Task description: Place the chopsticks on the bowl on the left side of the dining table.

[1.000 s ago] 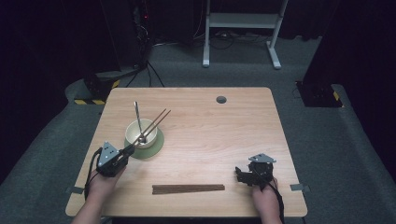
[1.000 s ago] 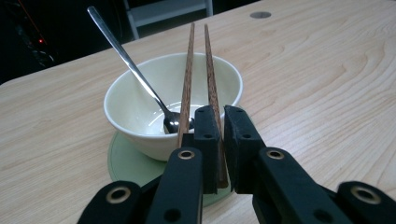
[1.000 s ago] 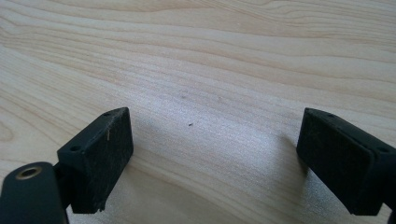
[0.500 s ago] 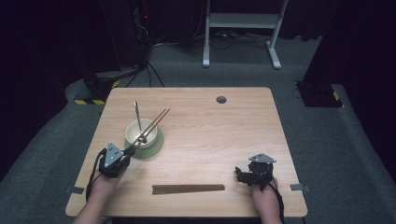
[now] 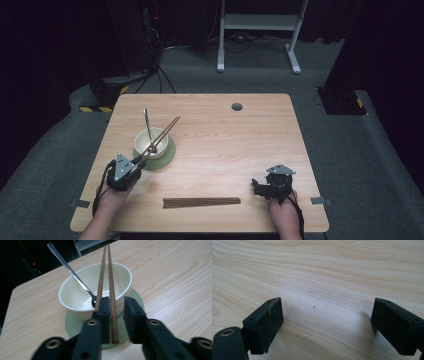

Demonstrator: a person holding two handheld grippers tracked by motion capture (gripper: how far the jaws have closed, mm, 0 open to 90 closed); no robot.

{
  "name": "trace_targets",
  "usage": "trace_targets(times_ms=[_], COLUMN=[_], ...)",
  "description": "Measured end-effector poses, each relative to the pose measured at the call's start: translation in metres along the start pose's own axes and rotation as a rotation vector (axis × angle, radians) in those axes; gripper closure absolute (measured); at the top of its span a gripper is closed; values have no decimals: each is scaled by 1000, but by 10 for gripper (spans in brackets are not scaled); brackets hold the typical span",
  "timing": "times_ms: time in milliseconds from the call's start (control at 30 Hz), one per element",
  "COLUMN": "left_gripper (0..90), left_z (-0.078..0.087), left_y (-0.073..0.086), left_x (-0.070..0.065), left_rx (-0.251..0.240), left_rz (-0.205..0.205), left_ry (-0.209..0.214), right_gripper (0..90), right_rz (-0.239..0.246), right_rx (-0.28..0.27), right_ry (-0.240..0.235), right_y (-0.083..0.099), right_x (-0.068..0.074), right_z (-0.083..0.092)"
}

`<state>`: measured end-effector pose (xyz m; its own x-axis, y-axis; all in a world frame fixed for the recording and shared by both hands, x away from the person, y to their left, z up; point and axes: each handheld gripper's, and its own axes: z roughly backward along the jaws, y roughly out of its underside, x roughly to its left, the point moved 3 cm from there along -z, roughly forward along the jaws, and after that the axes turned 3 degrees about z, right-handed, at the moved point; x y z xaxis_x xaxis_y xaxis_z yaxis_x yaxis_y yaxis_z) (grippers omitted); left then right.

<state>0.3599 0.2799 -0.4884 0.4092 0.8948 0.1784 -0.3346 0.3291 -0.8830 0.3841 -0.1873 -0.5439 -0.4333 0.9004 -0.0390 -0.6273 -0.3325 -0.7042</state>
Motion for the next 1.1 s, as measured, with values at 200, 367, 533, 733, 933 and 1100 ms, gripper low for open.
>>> trace_targets(times_ms=[200,367,533,733,933,1100], left_gripper=[500,362,359,441,545,632], left_z=[10,11,6,0,-5,-6], left_y=[-5,2,8,11,14,13], left_x=[14,29,29,22,19,17], left_rx=[-74,-44,-9,37,60,51], left_rz=[107,236,240,202,173,150], left_ry=[15,64,71,63,49,48], right_gripper=[108,107,105,104,104,104], right_rz=[-1,-1,-2,-4,-6,-5], right_rx=[1,2,10,11,12,12], right_ry=[-1,-2,-9,-9,-10,-10], right_y=[0,0,0,0,0,0], right_x=[0,0,0,1,1,1], right_z=[0,0,0,0,0,0])
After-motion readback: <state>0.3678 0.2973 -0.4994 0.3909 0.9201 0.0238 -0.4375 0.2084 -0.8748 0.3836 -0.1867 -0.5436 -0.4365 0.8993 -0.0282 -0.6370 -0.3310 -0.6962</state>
